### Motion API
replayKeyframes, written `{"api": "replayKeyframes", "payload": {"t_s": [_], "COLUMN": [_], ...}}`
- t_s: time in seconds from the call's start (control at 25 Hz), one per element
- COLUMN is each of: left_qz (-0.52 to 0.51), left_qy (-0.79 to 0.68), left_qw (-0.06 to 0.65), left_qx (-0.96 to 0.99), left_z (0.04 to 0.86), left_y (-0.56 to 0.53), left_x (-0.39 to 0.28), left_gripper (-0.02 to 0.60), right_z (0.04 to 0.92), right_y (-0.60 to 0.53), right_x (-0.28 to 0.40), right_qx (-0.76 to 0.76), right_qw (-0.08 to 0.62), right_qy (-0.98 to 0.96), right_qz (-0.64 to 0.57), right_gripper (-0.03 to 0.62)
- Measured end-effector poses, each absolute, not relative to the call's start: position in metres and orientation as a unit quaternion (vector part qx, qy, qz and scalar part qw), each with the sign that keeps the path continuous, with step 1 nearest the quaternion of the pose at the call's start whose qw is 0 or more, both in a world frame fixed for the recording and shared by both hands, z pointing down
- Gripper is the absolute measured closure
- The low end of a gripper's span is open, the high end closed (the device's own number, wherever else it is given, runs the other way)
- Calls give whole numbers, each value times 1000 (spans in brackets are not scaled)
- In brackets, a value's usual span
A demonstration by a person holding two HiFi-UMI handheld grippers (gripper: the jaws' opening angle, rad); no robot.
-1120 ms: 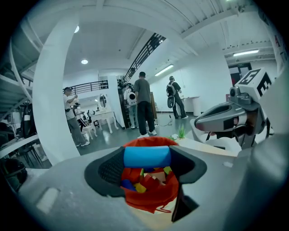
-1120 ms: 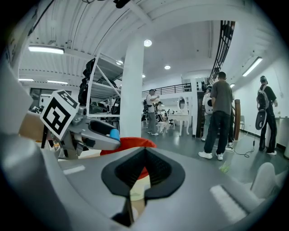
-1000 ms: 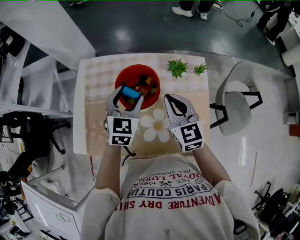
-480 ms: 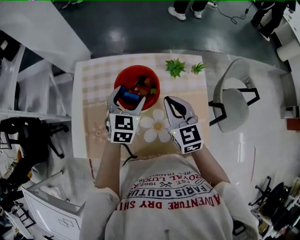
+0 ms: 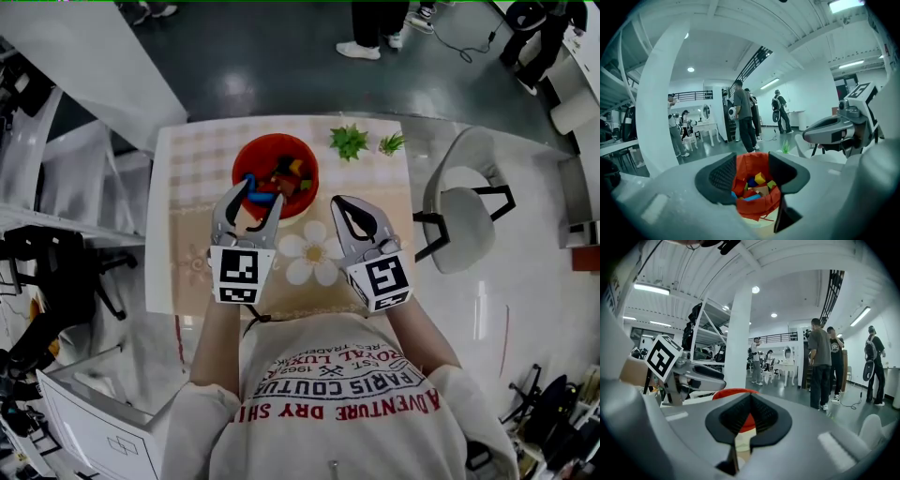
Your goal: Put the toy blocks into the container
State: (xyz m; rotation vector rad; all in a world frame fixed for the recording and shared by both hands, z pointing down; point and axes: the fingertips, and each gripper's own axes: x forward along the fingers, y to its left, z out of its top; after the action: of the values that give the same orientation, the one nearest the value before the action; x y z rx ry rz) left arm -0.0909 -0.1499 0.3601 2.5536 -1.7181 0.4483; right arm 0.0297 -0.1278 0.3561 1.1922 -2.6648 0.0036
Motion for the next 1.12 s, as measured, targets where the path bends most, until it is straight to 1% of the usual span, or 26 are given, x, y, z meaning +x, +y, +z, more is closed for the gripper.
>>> {"api": "replayKeyframes", "payload": {"t_s": [0.04, 0.08, 0.24, 0.6, 1.12], "left_qz": [140, 137, 118, 98, 82], "left_qy": [-553, -555, -562, -562, -563], "left_qw": [14, 12, 11, 14, 10], "left_qx": [821, 821, 818, 821, 822], "left_z": [356, 352, 338, 320, 308], "left_y": [-145, -141, -126, -103, -91], "left_x": [-92, -93, -102, -115, -124], "left_gripper": [366, 400, 572, 574, 575], "right_z": [352, 348, 333, 319, 318], "right_y": [-126, -124, -118, -106, -99], "right_x": [30, 30, 29, 24, 16], "right_qx": [404, 402, 395, 390, 384], "right_qw": [107, 103, 89, 77, 80], "right_qy": [-909, -910, -914, -917, -920], "right_qz": [-3, -7, -19, -27, -27], "right_gripper": [593, 594, 594, 594, 594]}}
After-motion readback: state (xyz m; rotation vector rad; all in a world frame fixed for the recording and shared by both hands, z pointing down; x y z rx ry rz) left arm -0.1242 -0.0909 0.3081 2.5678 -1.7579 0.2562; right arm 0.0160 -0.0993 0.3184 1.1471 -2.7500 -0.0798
